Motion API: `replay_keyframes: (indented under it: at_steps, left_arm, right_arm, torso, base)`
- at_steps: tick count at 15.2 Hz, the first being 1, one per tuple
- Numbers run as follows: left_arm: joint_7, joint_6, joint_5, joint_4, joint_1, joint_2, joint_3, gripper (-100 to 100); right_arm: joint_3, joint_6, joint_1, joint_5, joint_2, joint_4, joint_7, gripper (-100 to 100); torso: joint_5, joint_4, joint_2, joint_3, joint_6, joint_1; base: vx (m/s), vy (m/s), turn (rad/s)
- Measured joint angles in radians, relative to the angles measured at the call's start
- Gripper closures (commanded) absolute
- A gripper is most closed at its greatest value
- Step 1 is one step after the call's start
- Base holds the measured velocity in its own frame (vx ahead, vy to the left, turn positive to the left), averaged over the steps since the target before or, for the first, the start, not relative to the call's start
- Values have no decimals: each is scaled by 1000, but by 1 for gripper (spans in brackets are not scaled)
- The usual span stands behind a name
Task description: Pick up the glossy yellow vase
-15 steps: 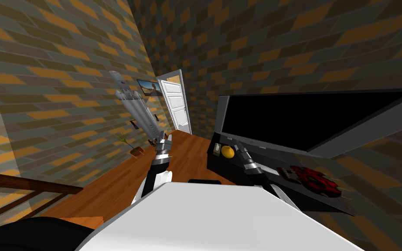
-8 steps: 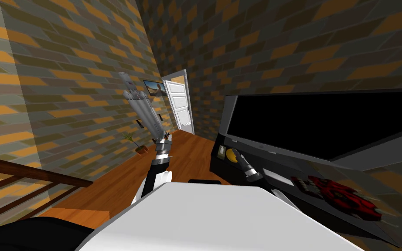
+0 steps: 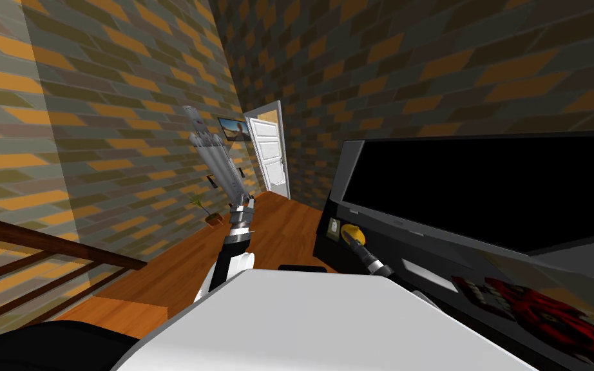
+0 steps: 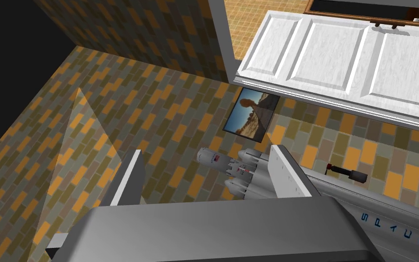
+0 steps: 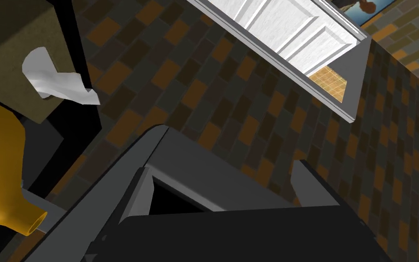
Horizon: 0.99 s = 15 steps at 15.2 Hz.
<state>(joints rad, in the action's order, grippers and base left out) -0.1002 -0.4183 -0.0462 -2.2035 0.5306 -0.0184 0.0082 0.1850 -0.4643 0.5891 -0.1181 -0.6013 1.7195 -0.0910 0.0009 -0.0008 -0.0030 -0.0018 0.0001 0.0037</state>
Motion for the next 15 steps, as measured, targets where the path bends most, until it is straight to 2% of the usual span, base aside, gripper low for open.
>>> replay_keyframes:
  at_steps: [9, 15]
  left_arm:
    - [0, 0, 0, 0, 0, 0, 0, 0]
    - [0, 0, 0, 0, 0, 0, 0, 0]
  right_arm:
    - [92, -39, 5, -29, -137, -203, -49, -100]
    - [134, -48, 16, -44, -198, -292, -74, -100]
  torso:
    - [0, -1, -3, -2, 0, 2]
    - [0, 0, 0, 0, 0, 0]
  base:
    - [76, 60, 99]
    - [54, 41, 75]
